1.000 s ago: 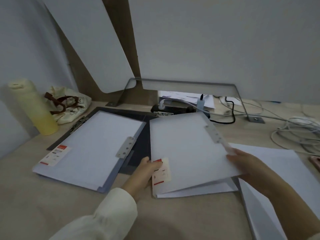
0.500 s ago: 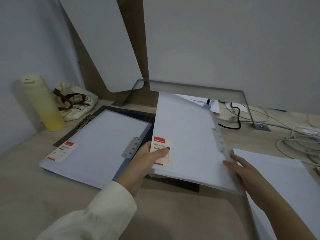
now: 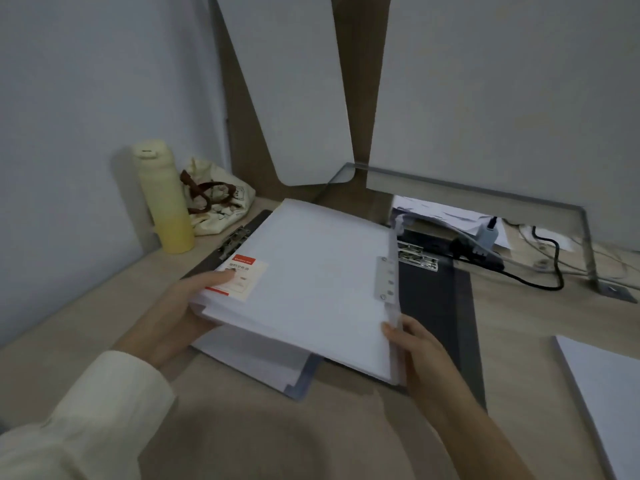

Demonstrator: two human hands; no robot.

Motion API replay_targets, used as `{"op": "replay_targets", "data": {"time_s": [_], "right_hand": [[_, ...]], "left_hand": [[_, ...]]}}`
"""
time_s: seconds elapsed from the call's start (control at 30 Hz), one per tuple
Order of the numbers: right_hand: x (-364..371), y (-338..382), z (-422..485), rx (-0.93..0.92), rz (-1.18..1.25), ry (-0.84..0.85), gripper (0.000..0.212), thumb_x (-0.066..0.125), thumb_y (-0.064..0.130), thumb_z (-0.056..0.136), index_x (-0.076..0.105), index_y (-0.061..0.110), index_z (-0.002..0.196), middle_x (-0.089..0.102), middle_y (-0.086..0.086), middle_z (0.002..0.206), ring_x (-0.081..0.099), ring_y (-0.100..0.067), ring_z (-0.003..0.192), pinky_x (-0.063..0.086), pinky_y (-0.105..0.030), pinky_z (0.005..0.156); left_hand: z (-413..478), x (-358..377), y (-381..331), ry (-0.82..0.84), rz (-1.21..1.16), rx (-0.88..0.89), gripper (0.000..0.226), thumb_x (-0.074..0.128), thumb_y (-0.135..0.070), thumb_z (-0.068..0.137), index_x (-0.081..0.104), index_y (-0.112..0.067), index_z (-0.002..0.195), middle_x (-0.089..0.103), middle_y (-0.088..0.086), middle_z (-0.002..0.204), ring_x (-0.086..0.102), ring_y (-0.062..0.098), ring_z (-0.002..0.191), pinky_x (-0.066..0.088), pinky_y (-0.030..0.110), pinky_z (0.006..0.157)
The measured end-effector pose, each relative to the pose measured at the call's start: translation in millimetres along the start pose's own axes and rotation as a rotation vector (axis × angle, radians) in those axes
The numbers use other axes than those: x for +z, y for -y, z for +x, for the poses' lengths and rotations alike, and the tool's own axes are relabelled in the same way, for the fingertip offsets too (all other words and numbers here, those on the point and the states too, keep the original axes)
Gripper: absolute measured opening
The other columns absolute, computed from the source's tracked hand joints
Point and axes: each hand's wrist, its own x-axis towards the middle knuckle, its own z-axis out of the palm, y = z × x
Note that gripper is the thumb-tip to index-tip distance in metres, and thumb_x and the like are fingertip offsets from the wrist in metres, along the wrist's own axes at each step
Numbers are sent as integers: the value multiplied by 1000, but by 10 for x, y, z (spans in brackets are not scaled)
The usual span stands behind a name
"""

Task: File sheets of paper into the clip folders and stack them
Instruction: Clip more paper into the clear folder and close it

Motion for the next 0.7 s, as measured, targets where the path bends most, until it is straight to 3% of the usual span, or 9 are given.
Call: {"op": "replay_targets", "data": {"time_s": [0.1, 0.2, 0.27, 0.37, 0.43, 0.6, 0.7], "right_hand": [[345, -133, 75, 20, 39, 1, 17, 54, 7, 89, 58, 9, 105, 66, -9, 104, 61, -22, 86, 49, -32, 66], [548, -290, 109, 61, 57, -36, 22, 53, 4, 89, 55, 4, 111, 63, -13, 108, 60, -24, 86, 50, -37, 71], [590, -371, 90, 92, 42, -52, 23, 51, 3, 90, 52, 3, 114, 62, -13, 106, 59, -22, 82, 49, -34, 63], [592, -405, 59, 110, 3, -49, 22, 50, 6, 92, 51, 7, 114, 62, -7, 99, 59, -19, 77, 45, -27, 55], [589, -398, 73, 86, -41, -43, 25, 50, 6, 92, 51, 6, 117, 61, -6, 100, 59, -17, 78, 45, -25, 55], [706, -453, 107, 44, -225, -15, 30, 50, 14, 93, 52, 10, 123, 63, 1, 99, 61, -13, 84, 53, -29, 67], [763, -497, 141, 5, -404, -40, 44, 50, 25, 93, 43, 12, 135, 62, -4, 115, 61, -20, 100, 53, -43, 89]], "left_hand": [[98, -263, 45, -101, -146, 48, 16, 48, -14, 91, 62, -7, 93, 74, 4, 76, 70, 13, 65, 58, 27, 63], [196, -457, 246, -254, 19, 115, 24, 48, -17, 93, 61, -6, 110, 66, -2, 89, 61, 12, 83, 47, 27, 82], [229, -571, 436, -306, 93, 168, 26, 50, -15, 92, 58, -11, 116, 64, 2, 101, 58, 13, 92, 45, 28, 86], [247, -667, 650, -349, 150, 129, 38, 55, -18, 90, 52, -14, 127, 55, 5, 128, 53, 22, 115, 38, 41, 105], [272, -708, 701, -367, 158, 105, 45, 55, -19, 90, 46, -16, 134, 49, 2, 132, 48, 22, 122, 34, 41, 109], [324, -782, 752, -377, 188, 126, 47, 54, -41, 85, 52, -23, 128, 54, 2, 132, 51, 22, 119, 37, 47, 107], [291, -732, 711, -413, 203, 144, 45, 53, -41, 85, 55, -19, 124, 57, 3, 127, 54, 22, 116, 39, 47, 105]]}}
